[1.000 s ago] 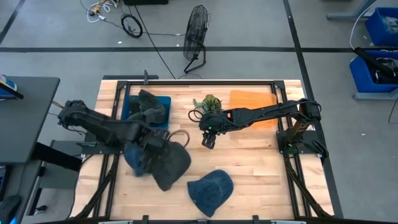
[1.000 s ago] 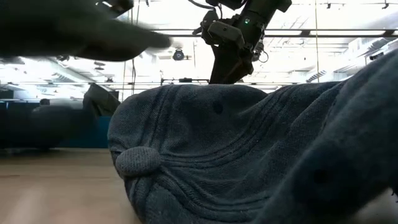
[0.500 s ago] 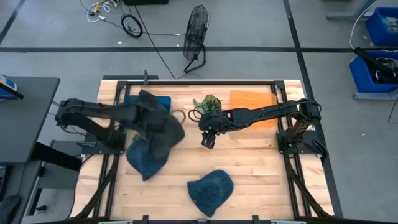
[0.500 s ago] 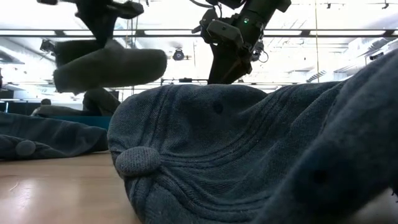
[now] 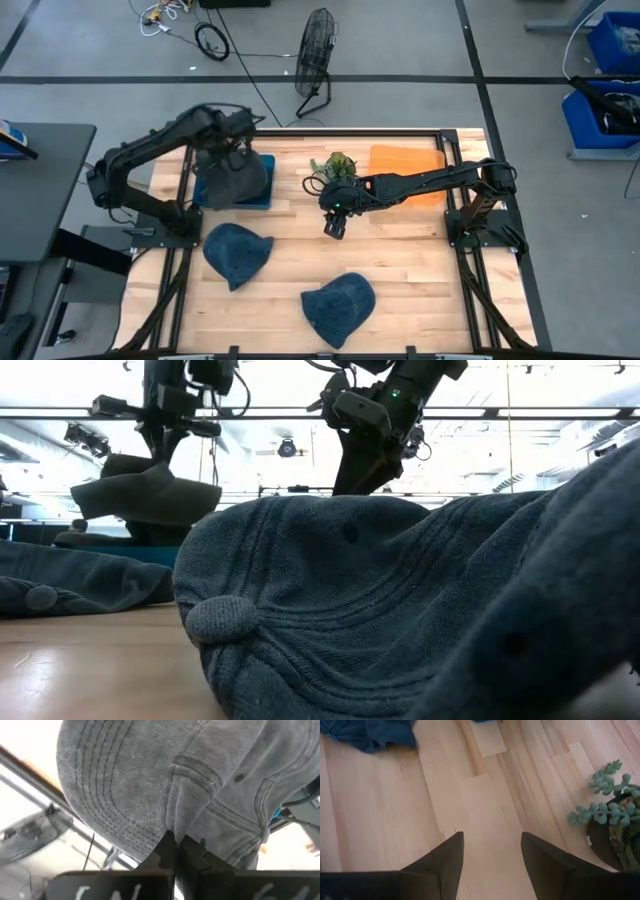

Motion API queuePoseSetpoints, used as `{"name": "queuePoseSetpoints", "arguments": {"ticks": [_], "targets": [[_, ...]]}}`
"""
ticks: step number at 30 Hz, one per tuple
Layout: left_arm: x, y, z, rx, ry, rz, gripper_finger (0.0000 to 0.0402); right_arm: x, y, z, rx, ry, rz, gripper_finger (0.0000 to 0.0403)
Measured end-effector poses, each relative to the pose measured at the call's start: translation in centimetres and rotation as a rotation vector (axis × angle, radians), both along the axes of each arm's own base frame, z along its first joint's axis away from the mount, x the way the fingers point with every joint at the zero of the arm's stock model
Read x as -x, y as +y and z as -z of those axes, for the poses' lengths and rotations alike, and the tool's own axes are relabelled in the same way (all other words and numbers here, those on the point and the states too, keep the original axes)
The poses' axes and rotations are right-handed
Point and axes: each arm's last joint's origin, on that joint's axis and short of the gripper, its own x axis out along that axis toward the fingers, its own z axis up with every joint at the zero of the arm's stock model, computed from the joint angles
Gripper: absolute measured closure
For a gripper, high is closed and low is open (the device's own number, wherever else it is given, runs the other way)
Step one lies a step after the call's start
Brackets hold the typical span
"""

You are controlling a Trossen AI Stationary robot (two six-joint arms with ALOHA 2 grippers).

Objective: Pick & Place hat
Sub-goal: Put the black cap into the blue bin

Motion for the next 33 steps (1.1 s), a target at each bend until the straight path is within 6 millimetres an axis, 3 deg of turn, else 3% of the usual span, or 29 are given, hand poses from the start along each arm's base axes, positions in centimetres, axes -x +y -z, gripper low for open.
{"name": "queuePoseSetpoints", "arguments": {"ticks": [7, 11, 15, 23, 29, 33], "targets": [[0.2, 3.8, 2.5, 0.131, 0.057, -0.063, 0.0399, -0.1, 0.1, -0.1, 0.001, -0.018, -0.004, 0.0199], [-0.3, 5.2, 5.4, 0.217, 0.148, -0.097, 0.0399, -0.1, 0.1, -0.1, -0.001, -0.019, -0.002, 0.0199], [-1.0, 5.8, 6.5, 0.187, 0.201, -0.157, 0.0393, -0.1, 0.1, -0.1, 0.0, -0.018, -0.002, 0.0199], [-2.1, 5.3, 6.8, 0.166, 0.13, -0.294, 0.0386, -0.2, 0.1, -0.2, 0.01, -0.027, -0.018, 0.0199], [-2.6, 5.8, 6.8, 0.11, 0.004, -0.582, 0.0384, -0.3, 0.1, -0.2, 0.011, -0.03, -0.02, 0.0199], [-2.8, 5.9, 6.9, 0.096, -0.028, -0.624, 0.0384, -0.3, 0.1, -0.2, 0.012, -0.03, -0.021, 0.0199]]}}
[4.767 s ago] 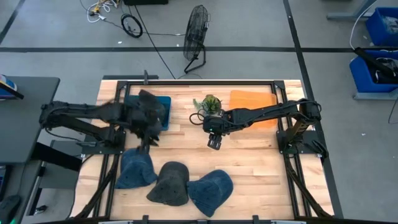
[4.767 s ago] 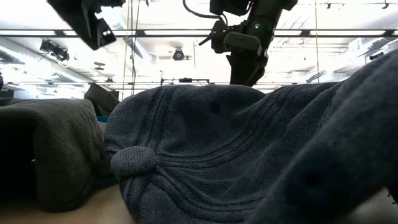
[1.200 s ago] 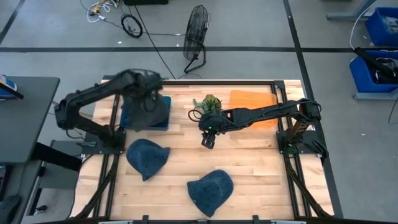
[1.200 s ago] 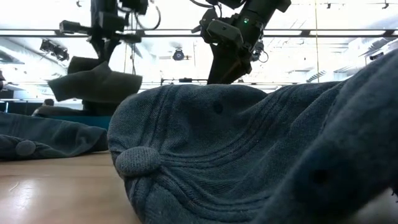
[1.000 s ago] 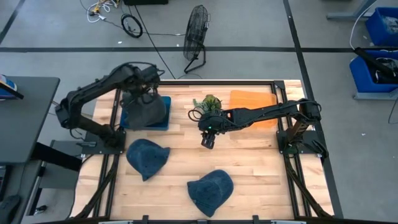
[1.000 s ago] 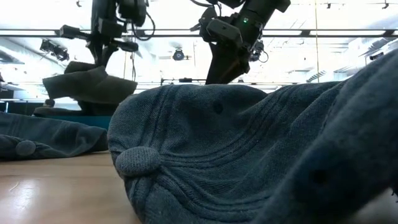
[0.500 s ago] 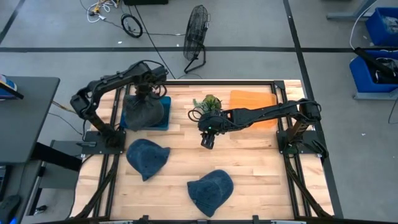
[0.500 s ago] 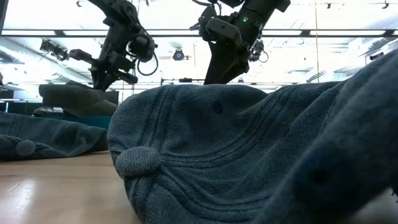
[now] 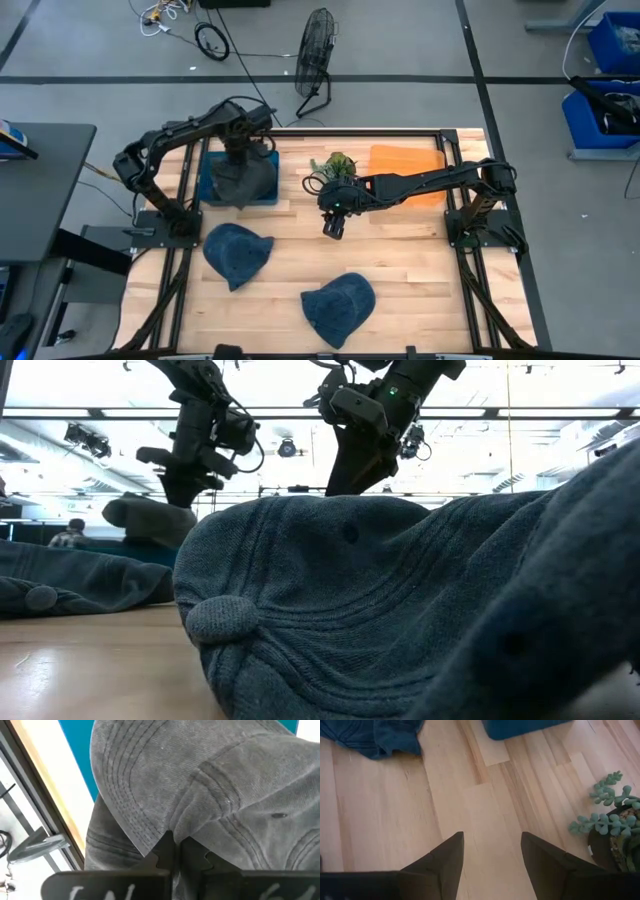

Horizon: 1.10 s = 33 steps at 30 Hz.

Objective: Pick & Place hat
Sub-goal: Put the black cap into the blue bin, then put the right blue cap into the orange bin

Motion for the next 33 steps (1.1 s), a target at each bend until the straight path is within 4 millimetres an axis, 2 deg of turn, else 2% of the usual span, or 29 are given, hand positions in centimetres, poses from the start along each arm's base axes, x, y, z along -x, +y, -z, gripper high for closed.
{"name": "queuePoseSetpoints", "arguments": {"ticks": [5, 14, 18, 22, 29, 33], "targets": [[-0.1, 0.1, 0.0, -0.009, -0.007, 0.002, 0.0371, 0.0, 0.0, 0.0, 0.0, 0.0, 0.0, 0.0199], [-0.4, 0.4, 0.0, -0.083, -0.005, 0.007, 0.027, 0.0, 0.0, 0.0, -0.001, 0.001, 0.001, 0.0199], [-0.4, 0.4, -0.4, -0.129, 0.045, 0.045, 0.0257, 0.0, 0.0, 0.0, -0.002, 0.001, 0.003, 0.0199], [-0.6, -0.1, -1.7, -0.126, 0.066, 0.081, 0.0265, 0.0, 0.0, 0.0, -0.002, 0.001, 0.003, 0.0199], [-1.7, -0.7, -5.1, -0.182, -0.017, 0.042, 0.0273, 0.0, 0.1, 0.0, -0.002, 0.001, 0.001, 0.0199], [-2.0, -2.4, -8.0, -0.119, -0.126, -0.004, 0.0273, 0.1, 0.6, 0.1, -0.002, 0.009, -0.014, 0.0199]]}}
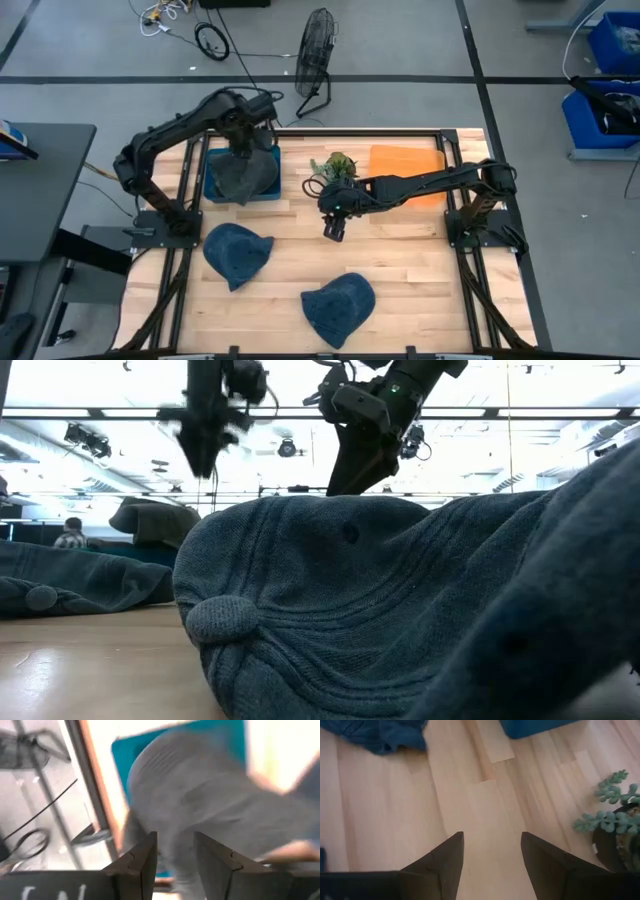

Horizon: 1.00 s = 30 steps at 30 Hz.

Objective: Pick & Place hat
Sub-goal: Put the right blue cap into the orange bin

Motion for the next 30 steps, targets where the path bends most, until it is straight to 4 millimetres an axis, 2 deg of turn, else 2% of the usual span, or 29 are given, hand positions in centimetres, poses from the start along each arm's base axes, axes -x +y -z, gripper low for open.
{"name": "queuePoseSetpoints", "arguments": {"ticks": [5, 10, 12, 16, 19, 24, 30], "targets": [[0.3, -3.3, -3.6, 0.081, -0.214, -0.107, 0.0273, 0.1, 1.3, 0.1, 0.004, 0.011, -0.042, 0.0199], [2.0, -6.8, -6.3, 0.133, -0.399, -0.253, 0.0273, 0.3, 3.3, 0.0, -0.083, 0.008, -0.104, 0.0199], [2.6, -8.0, -7.2, 0.144, -0.467, -0.315, 0.0273, 0.4, 4.5, -0.2, -0.148, -0.011, -0.087, 0.0199], [3.8, -10.0, -7.8, 0.117, -0.592, -0.27, 0.0273, 1.0, 7.9, -0.1, -0.16, 0.0, -0.181, 0.0199], [4.4, -10.9, -7.0, 0.126, -0.64, -0.244, 0.0273, 1.5, 10.7, 0.6, -0.173, 0.018, -0.218, 0.0199], [5.1, -11.5, -4.3, 0.115, -0.697, -0.263, 0.0273, 2.2, 14.4, 1.5, -0.191, -0.017, -0.101, 0.0199], [5.0, -11.5, -0.5, 0.11, -0.639, -0.265, 0.0273, 2.3, 17.8, 5.2, -0.162, 0.033, -0.132, 0.0199]]}}
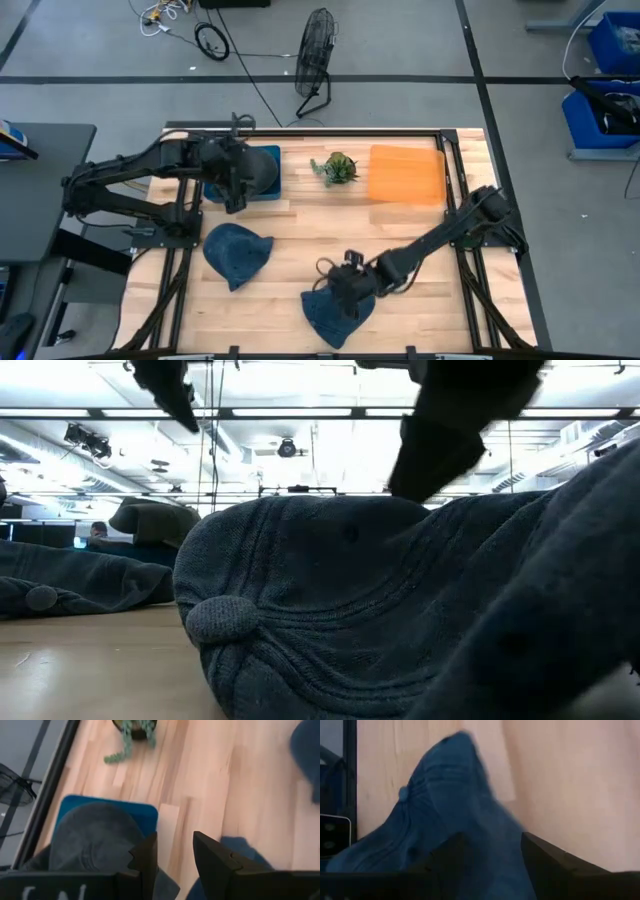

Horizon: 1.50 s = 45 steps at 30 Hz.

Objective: Pick & Place hat
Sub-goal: Put the right blue cap into the orange bin

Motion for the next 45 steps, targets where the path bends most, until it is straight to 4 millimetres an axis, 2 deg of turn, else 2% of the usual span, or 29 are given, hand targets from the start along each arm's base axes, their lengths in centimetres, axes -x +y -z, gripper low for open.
{"name": "queuePoseSetpoints", "arguments": {"ticks": [4, 8, 16, 19, 24, 26, 29, 33, 38, 41, 45], "targets": [[0.0, 0.0, 1.5, 0.008, 0.048, 0.001, 0.0273, -0.4, 1.4, 1.8, -0.041, -0.004, -0.015, 0.0199], [0.0, 0.0, 2.1, 0.012, 0.065, 0.001, 0.0273, -0.5, 1.9, 2.9, -0.058, 0.016, 0.001, 0.0199], [-0.3, 0.1, 1.9, 0.003, 0.028, 0.003, 0.0273, -0.1, 1.7, 3.1, -0.043, 0.061, 0.002, 0.0209], [-0.3, 0.1, 1.9, 0.004, 0.028, 0.003, 0.0273, -0.1, 1.7, 3.1, -0.057, 0.088, -0.011, 0.0251], [-0.3, 0.1, 1.9, -0.005, 0.026, -0.003, 0.0273, -0.1, 1.3, 3.0, -0.053, 0.094, -0.004, 0.0374], [-0.3, 0.1, 1.9, -0.015, 0.028, -0.01, 0.0273, -0.1, 1.0, 2.6, -0.068, 0.093, 0.043, 0.0387], [-0.3, 0.2, 1.9, -0.027, 0.031, -0.018, 0.0273, 0.3, 0.0, 1.4, -0.074, 0.106, 0.099, 0.0376], [-0.3, 0.2, 1.9, -0.03, 0.031, -0.02, 0.0273, 2.1, -1.6, -2.5, -0.048, 0.116, 0.115, 0.039], [-0.3, 0.2, 1.9, -0.03, 0.032, -0.021, 0.0273, 6.6, -4.8, -7.4, 0.166, 0.151, 0.239, 0.0395], [-0.3, 0.2, 1.9, -0.03, 0.032, -0.021, 0.0273, 9.7, -7.2, -10.1, 0.298, 0.149, 0.384, 0.0395], [-0.3, 0.2, 1.9, -0.031, 0.032, -0.02, 0.0273, 13.3, -10.7, -12.7, 0.453, 0.099, 0.665, 0.0396]]}}
